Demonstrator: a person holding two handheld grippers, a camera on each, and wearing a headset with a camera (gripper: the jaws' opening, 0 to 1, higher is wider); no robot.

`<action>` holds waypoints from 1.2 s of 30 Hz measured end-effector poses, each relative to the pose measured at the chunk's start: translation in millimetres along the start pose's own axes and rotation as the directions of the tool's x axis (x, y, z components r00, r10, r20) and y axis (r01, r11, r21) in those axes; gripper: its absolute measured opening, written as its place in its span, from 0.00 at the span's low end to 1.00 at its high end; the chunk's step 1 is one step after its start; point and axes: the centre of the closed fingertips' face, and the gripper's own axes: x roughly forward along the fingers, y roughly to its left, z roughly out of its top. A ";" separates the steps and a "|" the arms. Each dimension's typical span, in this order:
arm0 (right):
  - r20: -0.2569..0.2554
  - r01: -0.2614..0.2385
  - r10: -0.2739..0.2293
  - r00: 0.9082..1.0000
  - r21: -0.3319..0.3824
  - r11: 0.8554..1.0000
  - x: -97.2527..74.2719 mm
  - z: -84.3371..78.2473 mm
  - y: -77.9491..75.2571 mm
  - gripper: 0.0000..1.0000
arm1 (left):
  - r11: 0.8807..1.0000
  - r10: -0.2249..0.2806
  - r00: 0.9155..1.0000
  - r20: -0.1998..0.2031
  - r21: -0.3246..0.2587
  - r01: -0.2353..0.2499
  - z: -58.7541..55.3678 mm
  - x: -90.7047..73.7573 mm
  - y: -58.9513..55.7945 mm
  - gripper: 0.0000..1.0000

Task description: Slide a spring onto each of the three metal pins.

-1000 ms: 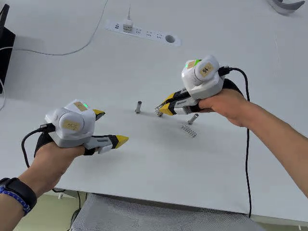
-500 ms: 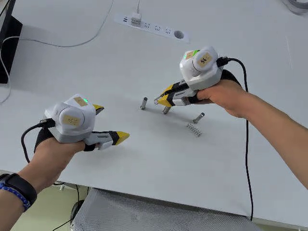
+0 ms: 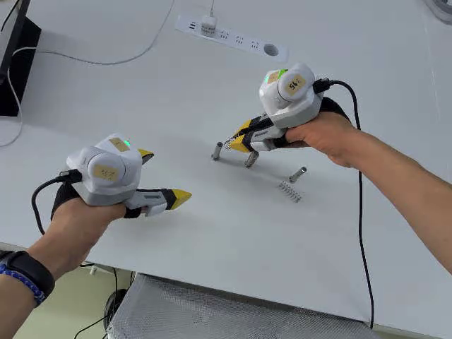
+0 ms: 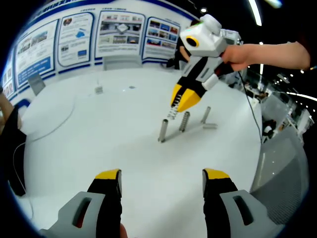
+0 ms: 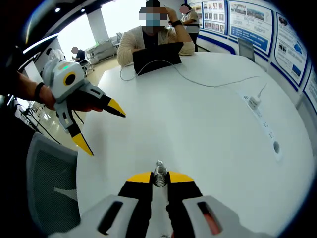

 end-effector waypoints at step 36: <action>-0.039 -0.012 0.009 0.999 -0.069 0.998 27.5 7.4 1.1 0.13 | 1.000 0.008 1.000 -0.017 -0.002 -0.008 -7.0 -8.0 5.6 0.70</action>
